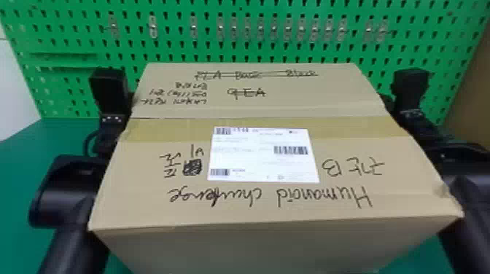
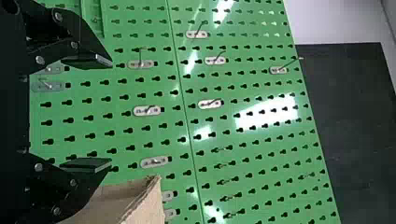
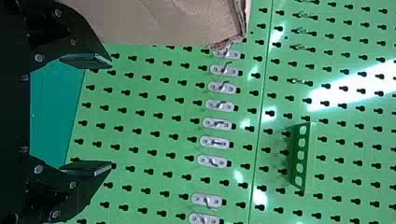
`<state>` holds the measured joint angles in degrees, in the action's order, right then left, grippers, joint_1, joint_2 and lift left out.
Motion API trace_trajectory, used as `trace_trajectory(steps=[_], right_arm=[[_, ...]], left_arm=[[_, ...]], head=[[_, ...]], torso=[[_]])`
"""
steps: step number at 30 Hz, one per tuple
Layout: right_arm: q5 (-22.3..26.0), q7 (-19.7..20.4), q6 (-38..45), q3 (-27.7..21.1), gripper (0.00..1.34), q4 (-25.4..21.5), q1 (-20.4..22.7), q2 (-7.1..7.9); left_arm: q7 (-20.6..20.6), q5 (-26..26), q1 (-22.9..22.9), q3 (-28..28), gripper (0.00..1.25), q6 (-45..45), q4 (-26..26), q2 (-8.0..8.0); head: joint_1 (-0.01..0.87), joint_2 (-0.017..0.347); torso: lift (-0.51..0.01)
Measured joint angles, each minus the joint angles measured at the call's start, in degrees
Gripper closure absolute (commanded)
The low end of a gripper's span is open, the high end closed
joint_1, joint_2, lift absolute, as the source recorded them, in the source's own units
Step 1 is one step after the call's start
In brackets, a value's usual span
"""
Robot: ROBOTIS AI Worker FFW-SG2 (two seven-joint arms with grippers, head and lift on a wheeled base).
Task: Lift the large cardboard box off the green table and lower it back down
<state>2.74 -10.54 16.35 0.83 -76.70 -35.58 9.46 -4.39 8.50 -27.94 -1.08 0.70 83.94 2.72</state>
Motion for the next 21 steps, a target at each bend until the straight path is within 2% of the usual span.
trace_trajectory(steps=[21], right_arm=[[0.15,-0.01,-0.03,-1.41,0.48,0.06,5.14,-0.67]], left_arm=[[-0.04,-0.21,3.77,1.16,0.49,0.10,-0.07,0.00]], head=[[0.508,0.051]], torso=[[-0.211]])
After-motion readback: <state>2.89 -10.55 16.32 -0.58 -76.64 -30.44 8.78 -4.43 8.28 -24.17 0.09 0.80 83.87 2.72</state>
